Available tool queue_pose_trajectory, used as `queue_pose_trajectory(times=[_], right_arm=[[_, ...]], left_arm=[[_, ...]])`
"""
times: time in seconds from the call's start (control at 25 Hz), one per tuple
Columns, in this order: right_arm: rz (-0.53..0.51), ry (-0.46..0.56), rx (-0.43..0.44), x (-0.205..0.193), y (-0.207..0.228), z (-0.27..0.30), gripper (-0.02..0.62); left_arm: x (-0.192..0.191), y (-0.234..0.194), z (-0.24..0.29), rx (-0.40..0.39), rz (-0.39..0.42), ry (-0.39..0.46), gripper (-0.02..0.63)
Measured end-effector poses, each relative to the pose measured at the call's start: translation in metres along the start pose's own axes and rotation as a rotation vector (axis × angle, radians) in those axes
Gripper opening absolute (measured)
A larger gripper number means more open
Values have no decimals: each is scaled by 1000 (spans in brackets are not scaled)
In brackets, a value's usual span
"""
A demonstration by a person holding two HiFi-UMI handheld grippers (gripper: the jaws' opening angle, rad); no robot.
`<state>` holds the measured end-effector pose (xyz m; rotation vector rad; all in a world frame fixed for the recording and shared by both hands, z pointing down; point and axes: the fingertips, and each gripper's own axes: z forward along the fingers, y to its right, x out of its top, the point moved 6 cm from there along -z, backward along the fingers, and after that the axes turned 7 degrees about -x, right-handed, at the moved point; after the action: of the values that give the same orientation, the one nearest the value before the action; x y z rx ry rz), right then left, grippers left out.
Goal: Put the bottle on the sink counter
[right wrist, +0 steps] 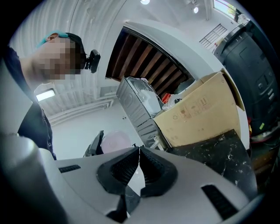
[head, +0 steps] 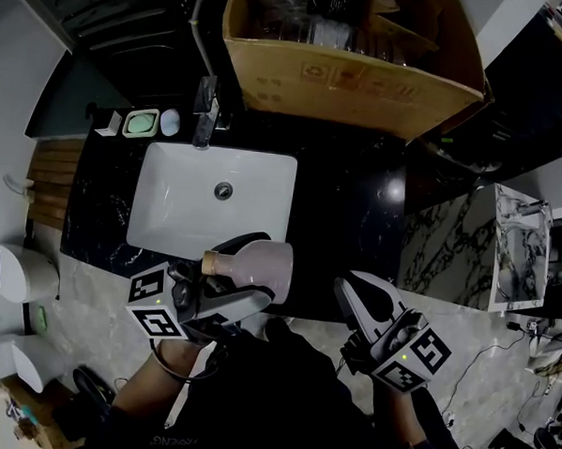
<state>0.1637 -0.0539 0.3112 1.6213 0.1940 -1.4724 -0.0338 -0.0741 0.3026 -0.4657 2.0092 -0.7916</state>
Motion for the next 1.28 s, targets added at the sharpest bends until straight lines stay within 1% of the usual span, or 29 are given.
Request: queue_pose_trajectory(times=[0.48,0.8,1.04,1.28], right_arm=[[16,-5,-2,8,28,7,28],[34,-12,-40,3,44,14,28],[60,-21,-81,-7,55,21,28],[95,-49,-133,-13,64,28,28]], left_arm=[[0,-39,13,58,8,-21,382],[-3,-82,21,90,13,-99,382],[-2,-116,24,101,-1,-143,382],[4,-150,29,119,3,-196,382]])
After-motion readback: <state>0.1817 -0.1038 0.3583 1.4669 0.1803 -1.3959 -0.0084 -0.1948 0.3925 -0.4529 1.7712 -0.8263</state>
